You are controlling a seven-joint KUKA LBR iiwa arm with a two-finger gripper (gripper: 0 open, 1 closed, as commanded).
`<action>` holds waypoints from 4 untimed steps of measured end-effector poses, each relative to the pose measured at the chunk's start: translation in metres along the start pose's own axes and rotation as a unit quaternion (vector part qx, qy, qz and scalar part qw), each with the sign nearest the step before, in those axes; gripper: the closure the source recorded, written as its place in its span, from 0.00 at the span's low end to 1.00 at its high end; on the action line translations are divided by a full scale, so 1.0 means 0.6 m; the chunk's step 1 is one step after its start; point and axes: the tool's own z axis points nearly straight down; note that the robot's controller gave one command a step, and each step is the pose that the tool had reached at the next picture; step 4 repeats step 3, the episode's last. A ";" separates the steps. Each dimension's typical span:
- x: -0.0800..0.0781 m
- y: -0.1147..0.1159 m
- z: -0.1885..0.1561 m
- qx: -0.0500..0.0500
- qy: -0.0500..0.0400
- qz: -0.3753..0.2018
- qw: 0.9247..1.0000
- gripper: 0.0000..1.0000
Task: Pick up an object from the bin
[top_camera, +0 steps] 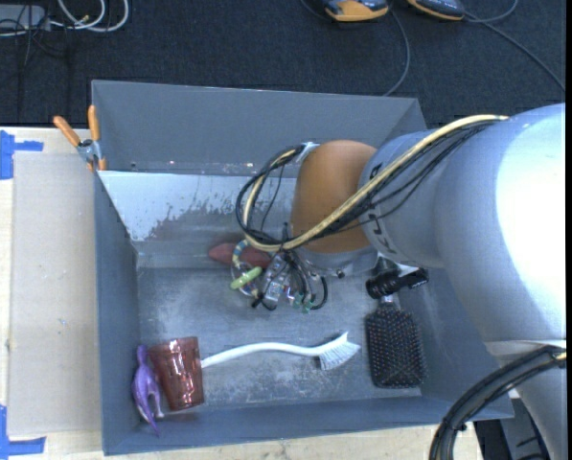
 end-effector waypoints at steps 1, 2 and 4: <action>0.046 0.005 -0.064 0.003 0.003 -0.040 0.999 1.00; 0.045 0.003 -0.091 -0.002 -0.004 -0.042 0.999 1.00; 0.034 0.001 -0.015 0.002 0.003 -0.005 1.000 1.00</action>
Offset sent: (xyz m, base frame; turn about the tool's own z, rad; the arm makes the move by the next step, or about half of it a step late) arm -0.0271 -0.0043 -0.0008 0.0518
